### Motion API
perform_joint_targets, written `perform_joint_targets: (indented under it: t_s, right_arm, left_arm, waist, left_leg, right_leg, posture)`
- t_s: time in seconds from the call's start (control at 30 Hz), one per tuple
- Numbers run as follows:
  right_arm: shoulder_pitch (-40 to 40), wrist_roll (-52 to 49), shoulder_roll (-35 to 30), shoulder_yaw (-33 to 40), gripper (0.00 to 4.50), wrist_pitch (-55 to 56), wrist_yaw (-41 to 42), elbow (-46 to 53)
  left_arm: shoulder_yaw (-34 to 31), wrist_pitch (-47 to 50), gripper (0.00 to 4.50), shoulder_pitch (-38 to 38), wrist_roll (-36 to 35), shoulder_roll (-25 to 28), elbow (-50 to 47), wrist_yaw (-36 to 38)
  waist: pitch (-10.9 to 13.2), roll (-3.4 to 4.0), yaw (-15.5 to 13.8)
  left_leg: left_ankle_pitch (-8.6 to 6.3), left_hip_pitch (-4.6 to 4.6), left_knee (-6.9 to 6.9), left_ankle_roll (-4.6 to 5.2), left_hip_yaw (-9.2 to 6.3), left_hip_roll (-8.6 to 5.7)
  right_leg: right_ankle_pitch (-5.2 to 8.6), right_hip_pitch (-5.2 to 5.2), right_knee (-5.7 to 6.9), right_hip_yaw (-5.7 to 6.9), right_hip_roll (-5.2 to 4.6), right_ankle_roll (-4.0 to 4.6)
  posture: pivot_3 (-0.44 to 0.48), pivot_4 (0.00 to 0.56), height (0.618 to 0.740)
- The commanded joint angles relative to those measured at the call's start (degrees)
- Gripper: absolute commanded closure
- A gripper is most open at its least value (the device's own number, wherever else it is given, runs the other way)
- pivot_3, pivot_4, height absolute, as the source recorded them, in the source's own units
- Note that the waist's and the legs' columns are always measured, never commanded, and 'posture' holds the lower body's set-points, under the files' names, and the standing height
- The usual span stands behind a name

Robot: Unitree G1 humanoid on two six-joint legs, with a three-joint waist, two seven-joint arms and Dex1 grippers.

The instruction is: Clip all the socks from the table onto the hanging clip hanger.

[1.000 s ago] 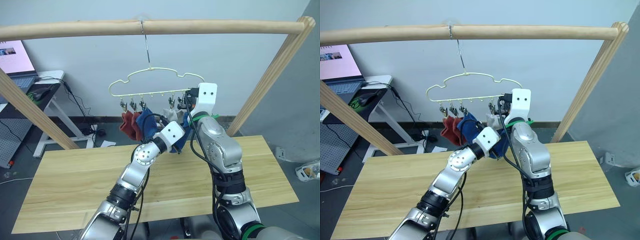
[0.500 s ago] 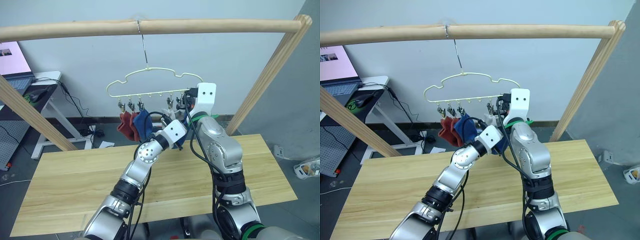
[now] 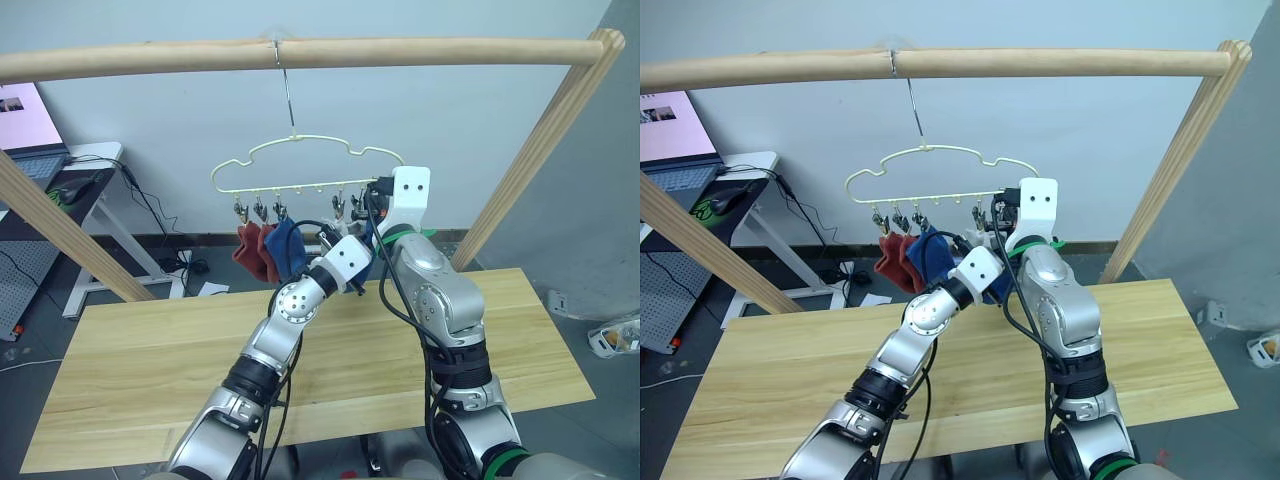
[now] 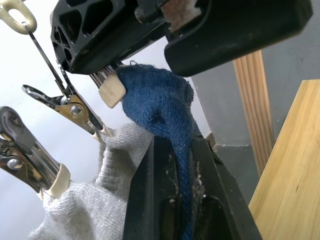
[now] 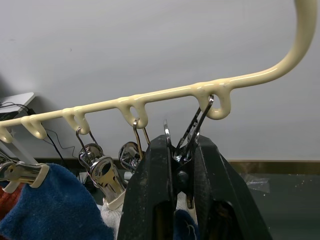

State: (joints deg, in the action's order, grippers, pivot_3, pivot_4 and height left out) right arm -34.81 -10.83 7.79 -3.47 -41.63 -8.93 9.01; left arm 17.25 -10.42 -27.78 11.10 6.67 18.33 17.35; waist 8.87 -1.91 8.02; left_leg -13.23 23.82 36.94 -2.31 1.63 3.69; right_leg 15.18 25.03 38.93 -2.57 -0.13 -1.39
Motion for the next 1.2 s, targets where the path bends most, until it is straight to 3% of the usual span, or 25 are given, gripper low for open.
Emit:
perform_joint_targets:
  t_s: [0.03, 0.43, 0.7, 0.93, 1.2]
  right_arm:
    - [-0.44, -0.58, 2.71, -0.47, 4.32, 0.69, -0.08, 3.53]
    - [-0.27, -1.83, 3.09, -0.23, 0.02, 0.91, 0.13, 3.90]
    - [0.44, -2.62, 2.40, -0.19, 0.00, 0.81, 0.41, 5.07]
    - [1.97, -2.66, -0.20, 0.49, 0.00, -0.80, 2.05, 8.52]
    - [5.85, -5.49, -13.67, 2.12, 0.00, -4.95, 13.65, 16.51]
  left_arm:
    - [-1.19, -1.18, 4.50, -1.43, -0.40, -0.51, -1.03, -0.80]
    - [-1.54, -1.64, 4.50, -1.67, -0.97, -0.68, -0.48, -0.38]
    - [-1.60, 2.20, 2.14, 0.59, -4.98, 0.00, -3.92, 4.99]
    - [-3.45, 10.76, 0.06, 7.47, -9.79, 3.82, -14.52, 10.57]
    - [-11.55, 27.86, 0.03, 20.21, -20.34, 16.33, -35.03, 18.38]
  waist:
    - [0.00, 0.00, 0.00]
    - [0.03, 0.00, -0.04]
    - [0.03, 0.00, -0.04]
    - [0.03, 0.01, 0.00]
    - [0.04, 0.02, -0.02]
  left_leg:
    - [0.00, 0.00, 0.00, 0.00, 0.00, 0.00]
    - [0.00, 0.00, 0.00, 0.00, 0.00, 0.00]
    - [0.00, 0.01, -0.01, 0.00, 0.00, 0.00]
    - [0.00, 0.00, -0.04, 0.00, -0.02, 0.01]
    - [0.00, -0.01, -0.03, 0.00, -0.02, 0.02]
  right_leg:
    - [0.00, 0.00, 0.00, 0.00, 0.00, 0.00]
    - [0.01, -0.01, 0.00, 0.01, 0.00, -0.01]
    - [0.01, 0.00, -0.01, 0.01, 0.00, -0.01]
    - [0.01, 0.01, -0.01, 0.01, 0.00, -0.01]
    - [0.02, 0.00, -0.02, 0.00, -0.02, -0.02]
  posture:
    - [-0.160, 0.175, 0.740]
    - [-0.156, 0.175, 0.740]
    - [-0.148, 0.167, 0.740]
    - [-0.142, 0.158, 0.740]
    - [-0.131, 0.151, 0.740]
